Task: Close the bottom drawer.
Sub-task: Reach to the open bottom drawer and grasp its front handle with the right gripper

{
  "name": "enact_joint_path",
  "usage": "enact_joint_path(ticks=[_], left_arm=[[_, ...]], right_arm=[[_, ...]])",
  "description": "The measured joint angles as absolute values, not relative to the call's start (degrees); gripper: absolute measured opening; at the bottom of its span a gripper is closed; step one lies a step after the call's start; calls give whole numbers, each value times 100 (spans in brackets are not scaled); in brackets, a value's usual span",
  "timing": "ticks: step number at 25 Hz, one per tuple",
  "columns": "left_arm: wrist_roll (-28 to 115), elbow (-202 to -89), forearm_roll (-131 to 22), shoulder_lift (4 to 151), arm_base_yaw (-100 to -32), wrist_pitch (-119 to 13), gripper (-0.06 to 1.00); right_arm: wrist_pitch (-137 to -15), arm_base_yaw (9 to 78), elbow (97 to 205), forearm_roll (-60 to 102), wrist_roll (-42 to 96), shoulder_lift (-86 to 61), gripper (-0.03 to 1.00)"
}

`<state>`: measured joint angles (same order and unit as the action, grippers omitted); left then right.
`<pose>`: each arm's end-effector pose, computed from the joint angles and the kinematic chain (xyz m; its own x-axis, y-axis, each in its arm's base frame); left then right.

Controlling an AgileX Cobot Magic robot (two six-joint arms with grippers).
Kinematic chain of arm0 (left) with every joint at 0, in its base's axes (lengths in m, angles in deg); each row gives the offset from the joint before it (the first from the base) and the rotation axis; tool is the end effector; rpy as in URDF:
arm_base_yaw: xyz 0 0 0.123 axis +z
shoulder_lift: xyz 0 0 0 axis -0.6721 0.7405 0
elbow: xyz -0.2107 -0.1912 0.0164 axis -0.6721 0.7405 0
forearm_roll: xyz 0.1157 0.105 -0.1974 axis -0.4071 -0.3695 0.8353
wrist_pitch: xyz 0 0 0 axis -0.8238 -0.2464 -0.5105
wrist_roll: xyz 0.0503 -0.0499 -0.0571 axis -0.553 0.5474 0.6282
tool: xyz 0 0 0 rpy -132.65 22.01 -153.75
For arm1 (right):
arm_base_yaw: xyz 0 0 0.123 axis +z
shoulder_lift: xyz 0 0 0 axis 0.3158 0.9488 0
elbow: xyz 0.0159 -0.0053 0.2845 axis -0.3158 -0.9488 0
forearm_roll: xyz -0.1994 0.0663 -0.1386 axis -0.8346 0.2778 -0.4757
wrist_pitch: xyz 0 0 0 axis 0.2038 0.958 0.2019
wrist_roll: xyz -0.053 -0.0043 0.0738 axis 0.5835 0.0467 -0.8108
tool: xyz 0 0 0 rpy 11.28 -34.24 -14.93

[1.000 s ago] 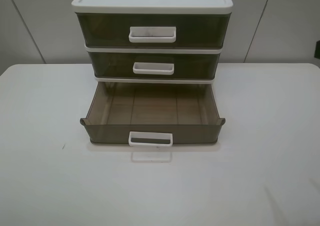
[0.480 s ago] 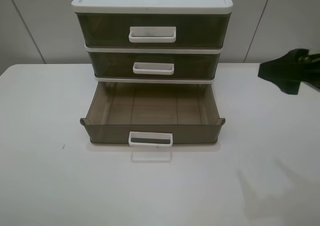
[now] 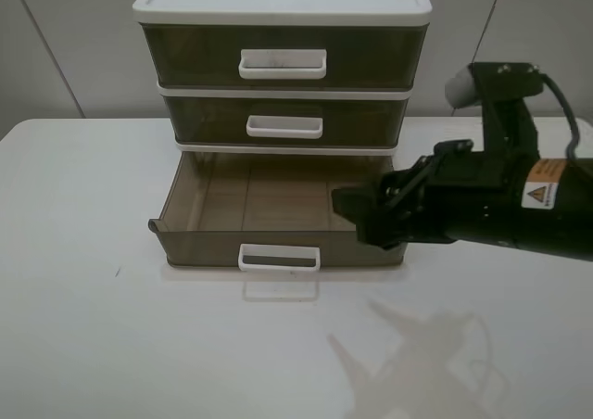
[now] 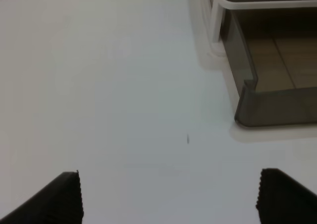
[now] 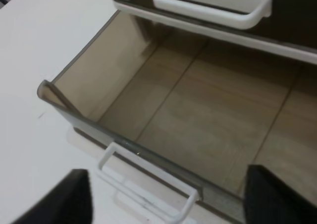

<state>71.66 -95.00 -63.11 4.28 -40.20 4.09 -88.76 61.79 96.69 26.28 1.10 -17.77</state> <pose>-0.0058 -0.0073 0.2784 -0.4462 0.0475 -0.8937 0.0625 0.9978 0.0219 0.1596 0.1488 0.2150 -0.5717 -0.1603 -0.8046 -0.5407 0.8112 0.2225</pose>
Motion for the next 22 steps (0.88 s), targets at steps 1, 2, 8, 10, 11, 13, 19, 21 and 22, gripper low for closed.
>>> enact_joint_path(ticks=[1,2,8,10,11,13,19,21,22], left_arm=[[7166,-9500,-6311,428,-4020,409,72],[7166,-9500,-6311,428,-4020,409,72],[7166,-9500,-6311,428,-4020,409,72],[7166,-9500,-6311,428,-4020,409,72],[7166,-9500,-6311,428,-4020,409,72],[7166,-9500,-6311,428,-4020,409,72],[7166,-9500,-6311,428,-4020,409,72],[7166,-9500,-6311,428,-4020,409,72],[7166,-9500,-6311,428,-4020,409,72]], right_arm=[[-8907,6254,9659,2693,110,-1693,30],[-8951,6306,9615,2721,110,-1634,20],[-9223,6388,9446,2652,267,-1170,3],[-9475,6482,9443,2468,267,-910,2],[-9616,6560,9443,2394,282,-729,2],[-10021,6729,9443,2338,282,-379,2],[-11581,7183,9454,2231,287,718,2],[-12130,7277,9459,2220,295,1071,2],[-12348,7308,9446,2205,307,1249,2]])
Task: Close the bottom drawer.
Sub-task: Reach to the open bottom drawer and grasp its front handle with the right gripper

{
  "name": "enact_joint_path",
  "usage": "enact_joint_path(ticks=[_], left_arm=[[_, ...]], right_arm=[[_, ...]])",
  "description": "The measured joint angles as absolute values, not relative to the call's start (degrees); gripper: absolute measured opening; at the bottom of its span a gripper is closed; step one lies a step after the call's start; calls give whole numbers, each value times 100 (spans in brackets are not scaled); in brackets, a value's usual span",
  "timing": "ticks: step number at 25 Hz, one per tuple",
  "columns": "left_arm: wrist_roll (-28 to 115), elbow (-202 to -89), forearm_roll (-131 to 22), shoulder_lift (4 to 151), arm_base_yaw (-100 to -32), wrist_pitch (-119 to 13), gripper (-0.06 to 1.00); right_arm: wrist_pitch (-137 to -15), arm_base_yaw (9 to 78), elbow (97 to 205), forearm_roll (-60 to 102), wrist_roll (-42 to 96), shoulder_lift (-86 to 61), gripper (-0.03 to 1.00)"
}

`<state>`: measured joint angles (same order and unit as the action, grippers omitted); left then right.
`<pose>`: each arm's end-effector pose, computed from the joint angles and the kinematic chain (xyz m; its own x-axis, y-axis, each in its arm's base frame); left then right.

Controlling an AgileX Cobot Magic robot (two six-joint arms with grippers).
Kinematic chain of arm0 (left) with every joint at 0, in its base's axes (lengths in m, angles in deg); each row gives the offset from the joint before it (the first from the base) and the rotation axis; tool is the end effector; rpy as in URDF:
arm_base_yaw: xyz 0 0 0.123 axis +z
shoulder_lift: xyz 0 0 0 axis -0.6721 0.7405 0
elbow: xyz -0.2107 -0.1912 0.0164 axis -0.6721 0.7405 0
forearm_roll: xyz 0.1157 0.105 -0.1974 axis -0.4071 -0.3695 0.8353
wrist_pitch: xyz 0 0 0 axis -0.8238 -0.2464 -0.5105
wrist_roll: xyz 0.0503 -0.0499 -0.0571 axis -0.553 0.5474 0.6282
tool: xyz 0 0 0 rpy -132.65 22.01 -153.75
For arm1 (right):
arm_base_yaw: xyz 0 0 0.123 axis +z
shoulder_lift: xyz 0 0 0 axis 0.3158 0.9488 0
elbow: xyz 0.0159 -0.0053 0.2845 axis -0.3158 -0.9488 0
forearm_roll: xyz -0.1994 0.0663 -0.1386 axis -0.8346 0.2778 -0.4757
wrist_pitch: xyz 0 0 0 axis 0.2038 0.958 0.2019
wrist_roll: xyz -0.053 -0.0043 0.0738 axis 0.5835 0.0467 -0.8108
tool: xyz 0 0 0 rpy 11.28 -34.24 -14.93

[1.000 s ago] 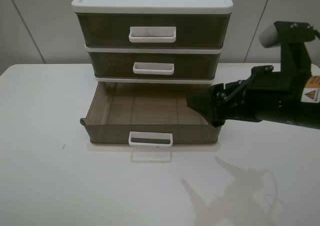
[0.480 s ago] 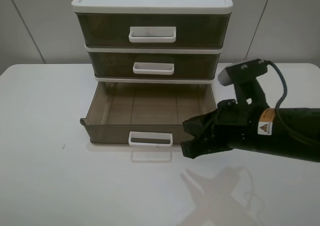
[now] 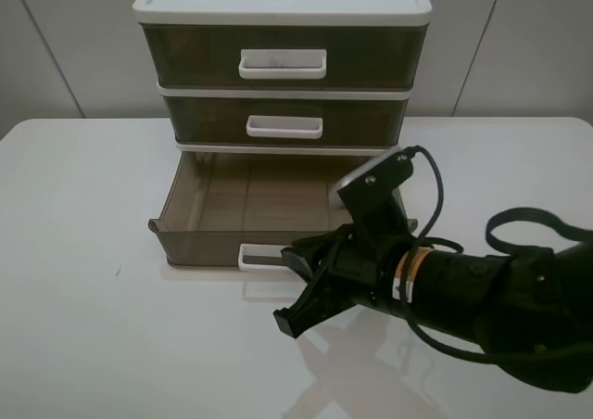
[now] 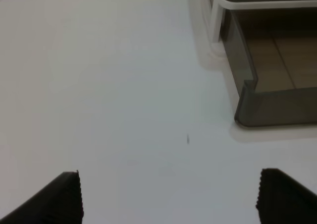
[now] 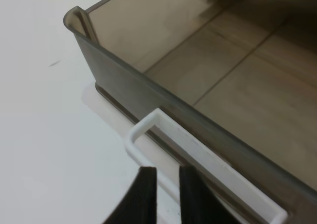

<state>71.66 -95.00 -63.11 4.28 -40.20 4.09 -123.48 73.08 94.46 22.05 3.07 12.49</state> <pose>-0.0058 -0.0073 0.2784 -0.4462 0.0475 -0.8937 0.0625 0.9978 0.0219 0.1592 0.2095 0.1224 -0.4045 -0.3320 -0.8521 -0.7160 0.6947 0.0692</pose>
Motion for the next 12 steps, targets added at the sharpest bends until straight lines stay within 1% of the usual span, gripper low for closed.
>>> enact_joint_path(ticks=[6,12], left_arm=[[7166,-9500,-6311,428,-4020,409,72],[7166,-9500,-6311,428,-4020,409,72]], right_arm=[[-13517,7404,9440,2009,414,1992,2],[-14097,7404,9440,2076,452,2390,2]])
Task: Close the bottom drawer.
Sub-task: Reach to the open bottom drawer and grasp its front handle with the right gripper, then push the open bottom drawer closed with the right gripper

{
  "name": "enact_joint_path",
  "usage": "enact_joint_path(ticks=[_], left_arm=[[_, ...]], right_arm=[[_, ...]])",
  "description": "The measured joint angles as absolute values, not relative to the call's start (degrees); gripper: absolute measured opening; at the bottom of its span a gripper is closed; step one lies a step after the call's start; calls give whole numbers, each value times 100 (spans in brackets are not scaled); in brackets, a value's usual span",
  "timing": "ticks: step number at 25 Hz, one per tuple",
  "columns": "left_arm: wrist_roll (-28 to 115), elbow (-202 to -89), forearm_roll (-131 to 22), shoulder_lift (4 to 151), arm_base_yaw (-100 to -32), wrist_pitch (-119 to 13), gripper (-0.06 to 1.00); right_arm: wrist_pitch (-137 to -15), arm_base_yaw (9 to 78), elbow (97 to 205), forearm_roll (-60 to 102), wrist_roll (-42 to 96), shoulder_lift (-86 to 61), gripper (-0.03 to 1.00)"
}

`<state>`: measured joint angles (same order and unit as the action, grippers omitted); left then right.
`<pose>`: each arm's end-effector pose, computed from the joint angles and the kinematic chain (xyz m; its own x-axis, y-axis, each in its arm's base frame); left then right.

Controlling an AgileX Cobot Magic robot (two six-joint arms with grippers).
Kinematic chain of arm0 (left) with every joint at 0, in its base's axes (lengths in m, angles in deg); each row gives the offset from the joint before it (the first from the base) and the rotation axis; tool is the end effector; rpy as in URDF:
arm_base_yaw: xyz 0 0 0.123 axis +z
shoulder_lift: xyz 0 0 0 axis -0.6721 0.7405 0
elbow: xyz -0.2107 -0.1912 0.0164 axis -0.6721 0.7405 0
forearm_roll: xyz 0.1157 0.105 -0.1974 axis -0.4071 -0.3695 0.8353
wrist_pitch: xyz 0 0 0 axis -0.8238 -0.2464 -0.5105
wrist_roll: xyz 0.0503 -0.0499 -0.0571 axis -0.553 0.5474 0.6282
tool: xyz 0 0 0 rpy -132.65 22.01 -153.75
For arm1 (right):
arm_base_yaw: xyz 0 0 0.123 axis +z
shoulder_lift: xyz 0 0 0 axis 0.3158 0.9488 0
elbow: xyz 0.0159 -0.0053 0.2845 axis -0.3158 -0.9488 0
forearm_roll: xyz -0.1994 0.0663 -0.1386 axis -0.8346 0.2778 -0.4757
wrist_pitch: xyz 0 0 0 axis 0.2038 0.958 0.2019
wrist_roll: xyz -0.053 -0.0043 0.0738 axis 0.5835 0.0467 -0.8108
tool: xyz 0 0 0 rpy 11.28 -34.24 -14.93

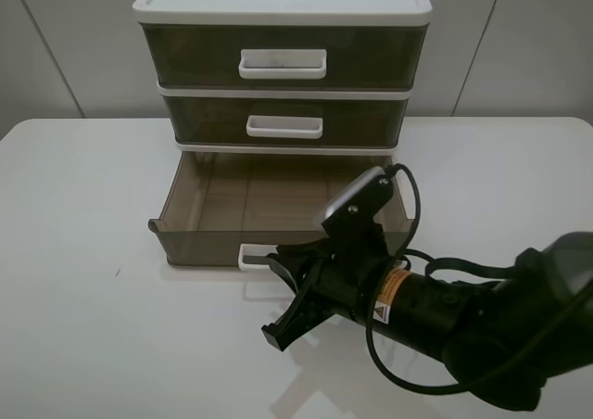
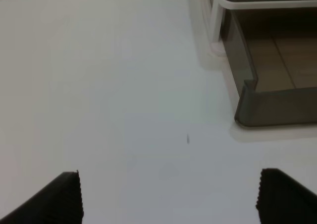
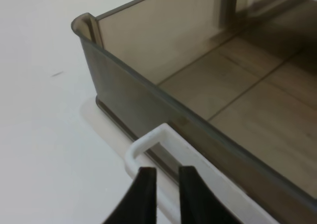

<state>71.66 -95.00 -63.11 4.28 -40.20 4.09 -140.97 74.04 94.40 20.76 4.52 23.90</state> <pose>-0.0058 -0.0073 0.2784 -0.4462 0.0475 -0.8937 0.0625 0.9978 0.0219 0.1622 0.2196 0.0933 -0.2917 -0.3089 -0.9053 -0.7475 0.6641 0.0143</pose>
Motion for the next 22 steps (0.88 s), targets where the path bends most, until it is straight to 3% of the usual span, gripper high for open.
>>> enact_joint_path(ticks=[22], left_arm=[[7166,-9500,-6311,428,-4020,409,72]], right_arm=[[-14373,7332,9820,2774,558,3089,2]])
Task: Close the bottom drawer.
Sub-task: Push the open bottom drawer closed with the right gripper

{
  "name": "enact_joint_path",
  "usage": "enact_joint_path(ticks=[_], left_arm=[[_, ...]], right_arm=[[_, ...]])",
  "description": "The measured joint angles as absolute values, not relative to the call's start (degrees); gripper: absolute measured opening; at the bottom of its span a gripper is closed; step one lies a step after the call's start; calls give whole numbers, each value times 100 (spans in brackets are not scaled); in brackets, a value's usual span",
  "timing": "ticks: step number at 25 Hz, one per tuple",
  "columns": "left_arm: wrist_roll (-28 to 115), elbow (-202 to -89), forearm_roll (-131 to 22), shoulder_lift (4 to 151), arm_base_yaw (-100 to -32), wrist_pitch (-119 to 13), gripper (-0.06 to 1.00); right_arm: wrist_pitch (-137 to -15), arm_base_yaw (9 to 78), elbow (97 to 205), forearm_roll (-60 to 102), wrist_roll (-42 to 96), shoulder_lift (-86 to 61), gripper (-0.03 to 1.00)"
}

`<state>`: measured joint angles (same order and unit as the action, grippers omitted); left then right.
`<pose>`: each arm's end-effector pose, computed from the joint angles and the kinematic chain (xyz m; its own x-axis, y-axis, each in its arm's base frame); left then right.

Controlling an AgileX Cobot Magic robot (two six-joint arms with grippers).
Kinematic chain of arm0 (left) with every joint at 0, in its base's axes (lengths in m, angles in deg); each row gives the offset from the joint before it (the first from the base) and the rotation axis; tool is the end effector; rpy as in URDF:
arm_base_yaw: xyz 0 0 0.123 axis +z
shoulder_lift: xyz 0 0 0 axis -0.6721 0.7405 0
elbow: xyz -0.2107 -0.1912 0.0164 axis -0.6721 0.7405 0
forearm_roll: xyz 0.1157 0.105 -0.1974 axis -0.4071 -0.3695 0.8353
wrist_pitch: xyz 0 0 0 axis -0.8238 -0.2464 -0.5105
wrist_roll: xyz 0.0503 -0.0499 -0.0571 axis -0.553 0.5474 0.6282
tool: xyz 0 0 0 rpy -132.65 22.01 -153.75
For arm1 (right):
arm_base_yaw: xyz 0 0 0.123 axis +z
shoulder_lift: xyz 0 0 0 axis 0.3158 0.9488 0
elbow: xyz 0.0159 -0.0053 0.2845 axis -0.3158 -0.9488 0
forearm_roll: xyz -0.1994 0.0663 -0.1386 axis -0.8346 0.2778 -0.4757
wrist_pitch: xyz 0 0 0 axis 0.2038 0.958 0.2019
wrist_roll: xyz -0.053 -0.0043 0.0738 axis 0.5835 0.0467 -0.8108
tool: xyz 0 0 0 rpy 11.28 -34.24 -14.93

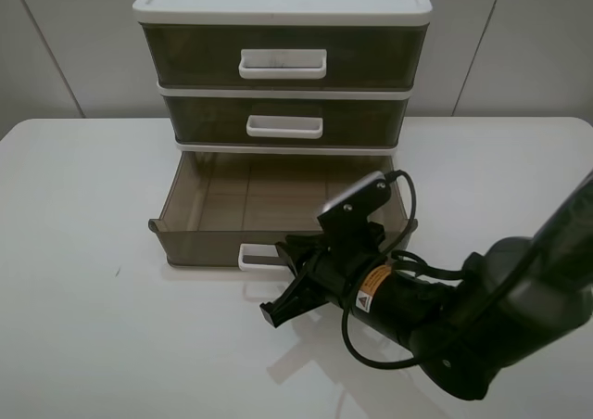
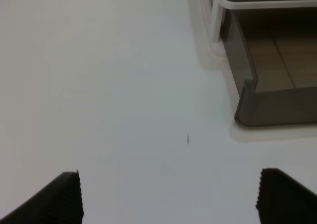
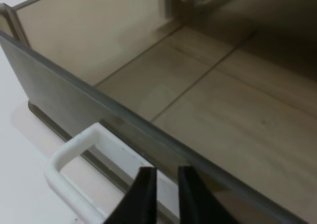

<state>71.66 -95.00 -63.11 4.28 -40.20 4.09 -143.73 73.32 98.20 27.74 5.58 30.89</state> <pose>-0.0058 -0.0073 0.2784 -0.4462 0.0475 -0.8937 0.0625 0.9978 0.0219 0.1809 0.2235 0.0717 -0.3276 -0.2832 -0.9014 -0.6577 0.7533 0.0023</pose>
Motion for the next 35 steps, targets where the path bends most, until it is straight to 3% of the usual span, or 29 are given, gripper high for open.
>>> enact_joint_path(ticks=[15,35], left_arm=[[7166,-9500,-6311,428,-4020,409,72],[7166,-9500,-6311,428,-4020,409,72]], right_arm=[[-14052,7361,10325,2983,563,3261,2],[-13727,7300,11032,4456,576,3434,2]])
